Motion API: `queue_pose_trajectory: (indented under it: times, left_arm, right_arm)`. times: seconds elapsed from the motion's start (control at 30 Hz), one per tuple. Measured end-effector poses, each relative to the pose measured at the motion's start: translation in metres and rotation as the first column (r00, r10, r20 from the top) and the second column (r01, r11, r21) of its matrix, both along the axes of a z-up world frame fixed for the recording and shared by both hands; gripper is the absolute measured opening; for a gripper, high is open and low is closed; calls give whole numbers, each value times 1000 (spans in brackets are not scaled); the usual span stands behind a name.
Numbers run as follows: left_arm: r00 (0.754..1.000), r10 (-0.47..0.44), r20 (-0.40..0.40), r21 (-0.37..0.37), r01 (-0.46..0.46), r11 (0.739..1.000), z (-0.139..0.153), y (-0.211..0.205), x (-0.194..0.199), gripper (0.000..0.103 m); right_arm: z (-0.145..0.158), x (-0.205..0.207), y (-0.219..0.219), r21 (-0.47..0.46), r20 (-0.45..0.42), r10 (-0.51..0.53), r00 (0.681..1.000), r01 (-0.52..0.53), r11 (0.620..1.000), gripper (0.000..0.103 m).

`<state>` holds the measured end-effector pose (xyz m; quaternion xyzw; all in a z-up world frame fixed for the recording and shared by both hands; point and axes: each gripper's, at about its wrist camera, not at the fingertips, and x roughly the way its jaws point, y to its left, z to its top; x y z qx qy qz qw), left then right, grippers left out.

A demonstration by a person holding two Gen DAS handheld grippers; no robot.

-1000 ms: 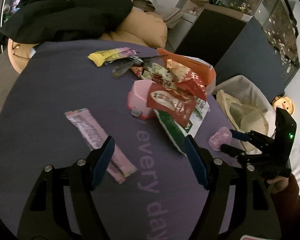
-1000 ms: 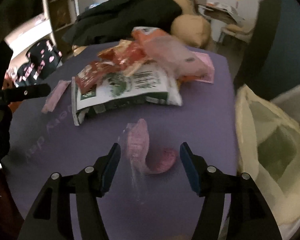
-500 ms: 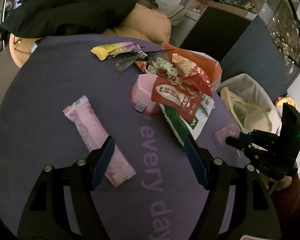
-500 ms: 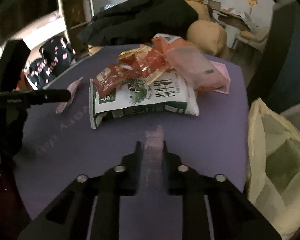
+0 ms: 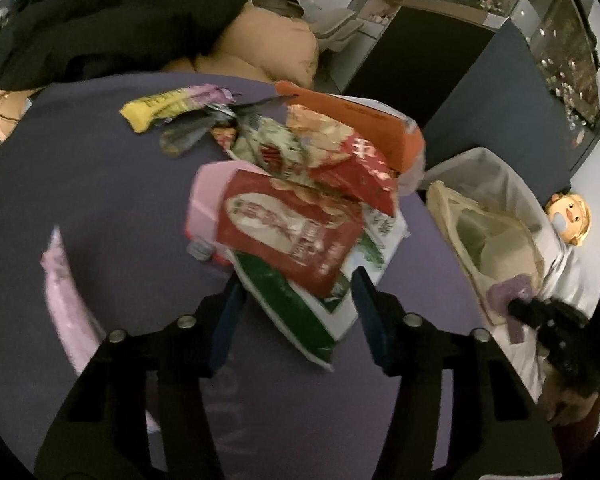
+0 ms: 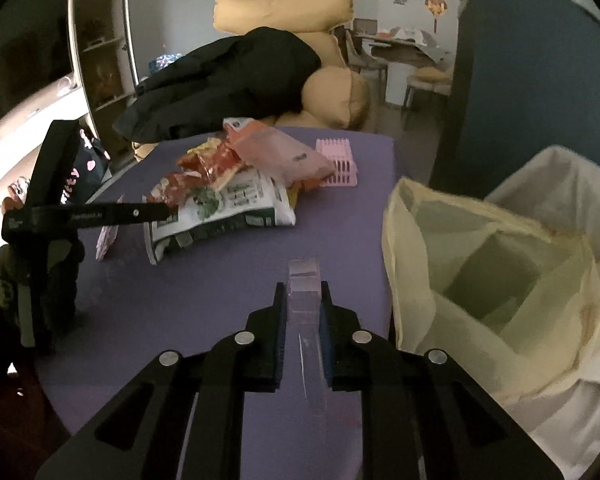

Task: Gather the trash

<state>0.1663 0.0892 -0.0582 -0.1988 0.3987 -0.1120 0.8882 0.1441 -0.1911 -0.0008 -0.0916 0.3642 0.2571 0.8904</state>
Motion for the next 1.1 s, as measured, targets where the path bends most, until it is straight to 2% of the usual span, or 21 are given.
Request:
queue_pose_trajectory:
  times: [0.07, 0.13, 0.27, 0.33, 0.43, 0.57, 0.77, 0.87, 0.93, 1.03, 1.1]
  left_arm:
    - [998, -56, -4, -52, 55, 997, 5, -6, -4, 51]
    - [994, -109, 3, -70, 109, 992, 11, -14, -9, 51]
    - [977, -206, 47, -61, 209, 976, 29, -31, -19, 51]
    - [971, -227, 72, -39, 230, 972, 36, -36, -21, 53]
    - [977, -190, 94, 12, 189, 982, 43, -38, -18, 58]
    - [991, -101, 87, 51, 96, 994, 47, -32, -7, 58]
    - [987, -101, 124, 159, 81, 984, 59, -35, -9, 60]
    - [986, -44, 163, 230, 5, 973, 68, -28, -12, 64]
    - [983, 1, 185, 226, -44, 973, 70, -21, -12, 65]
    - [987, -51, 155, 202, 19, 979, 64, -25, -3, 70]
    - [981, -160, 112, 238, 130, 963, 55, -43, 6, 70]
  right_arm:
    - [-3, -1, -5, 6, -6, -15, 1000, 15, 1000, 16]
    - [-4, -1, -10, 18, -10, -27, 1000, 28, 999, 16]
    - [-6, -1, -14, 42, -15, -39, 999, 39, 998, 16]
    - [-7, -4, -14, 54, -13, -38, 999, 38, 998, 16]
    - [-8, -7, -15, 56, -11, -35, 999, 36, 998, 16]
    - [-9, -11, -16, 49, 1, -34, 999, 34, 998, 16]
    - [-15, -14, -21, 71, -3, -38, 999, 38, 997, 16]
    - [-18, -13, -23, 93, -6, -40, 999, 40, 995, 16]
    - [-19, -12, -26, 109, -11, -46, 999, 47, 993, 16]
    - [-22, -8, -30, 136, -22, -59, 998, 61, 989, 16]
    - [-23, -6, -31, 144, -26, -62, 998, 65, 987, 16]
